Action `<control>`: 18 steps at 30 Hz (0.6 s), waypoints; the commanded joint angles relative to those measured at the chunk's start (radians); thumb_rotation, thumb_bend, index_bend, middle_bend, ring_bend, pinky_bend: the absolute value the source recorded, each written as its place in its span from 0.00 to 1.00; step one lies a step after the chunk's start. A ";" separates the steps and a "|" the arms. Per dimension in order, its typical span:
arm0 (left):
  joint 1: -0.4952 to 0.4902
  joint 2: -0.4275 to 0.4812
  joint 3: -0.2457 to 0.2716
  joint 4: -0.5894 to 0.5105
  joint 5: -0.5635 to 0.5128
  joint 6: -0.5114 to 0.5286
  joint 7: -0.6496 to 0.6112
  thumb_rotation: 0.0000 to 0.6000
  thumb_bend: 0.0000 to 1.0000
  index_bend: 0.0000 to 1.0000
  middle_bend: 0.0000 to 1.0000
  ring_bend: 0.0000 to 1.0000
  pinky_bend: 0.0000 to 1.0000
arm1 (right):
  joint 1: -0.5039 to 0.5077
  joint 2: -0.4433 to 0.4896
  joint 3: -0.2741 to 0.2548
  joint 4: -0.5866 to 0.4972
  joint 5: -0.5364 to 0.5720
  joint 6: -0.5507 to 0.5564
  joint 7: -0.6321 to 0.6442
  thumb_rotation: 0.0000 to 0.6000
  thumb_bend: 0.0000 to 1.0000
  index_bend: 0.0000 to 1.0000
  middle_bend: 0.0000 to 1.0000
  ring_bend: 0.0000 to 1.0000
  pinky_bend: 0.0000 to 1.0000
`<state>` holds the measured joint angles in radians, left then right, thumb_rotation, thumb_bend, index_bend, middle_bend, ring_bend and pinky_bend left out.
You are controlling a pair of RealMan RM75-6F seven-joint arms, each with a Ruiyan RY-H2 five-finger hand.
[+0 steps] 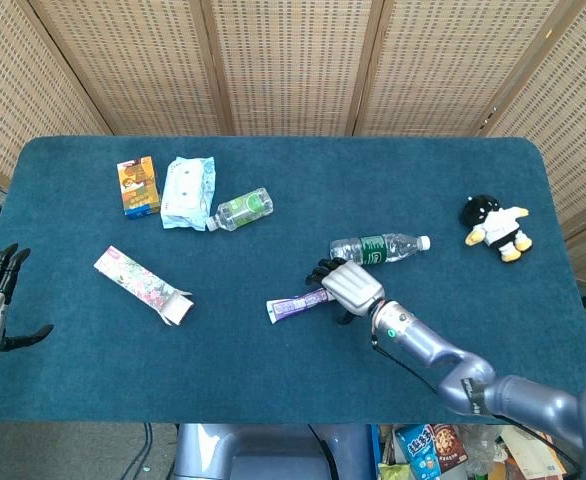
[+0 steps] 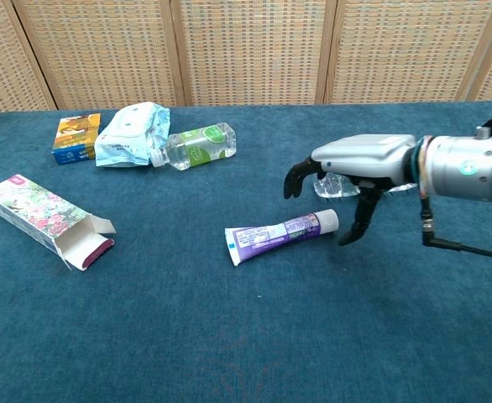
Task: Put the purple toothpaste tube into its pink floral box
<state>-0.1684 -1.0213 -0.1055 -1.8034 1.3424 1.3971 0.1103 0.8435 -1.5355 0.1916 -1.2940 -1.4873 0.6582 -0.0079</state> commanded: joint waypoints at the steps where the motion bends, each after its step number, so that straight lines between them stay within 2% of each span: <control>1: -0.003 0.001 -0.001 0.003 -0.004 -0.005 -0.004 1.00 0.15 0.00 0.00 0.00 0.00 | 0.026 -0.050 0.005 0.049 0.041 -0.008 -0.030 1.00 0.22 0.28 0.29 0.18 0.22; 8: -0.008 0.005 -0.007 0.011 -0.019 -0.018 -0.016 1.00 0.15 0.00 0.00 0.00 0.00 | 0.055 -0.075 0.002 0.072 0.094 -0.038 -0.060 1.00 0.35 0.30 0.31 0.19 0.22; 18: -0.010 0.012 -0.009 0.014 -0.023 -0.025 -0.034 1.00 0.15 0.00 0.00 0.00 0.00 | 0.072 -0.096 -0.027 0.087 0.146 -0.054 -0.109 1.00 0.36 0.33 0.33 0.19 0.22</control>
<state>-0.1783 -1.0089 -0.1144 -1.7895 1.3192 1.3726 0.0763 0.9148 -1.6313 0.1650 -1.2075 -1.3415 0.6037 -0.1164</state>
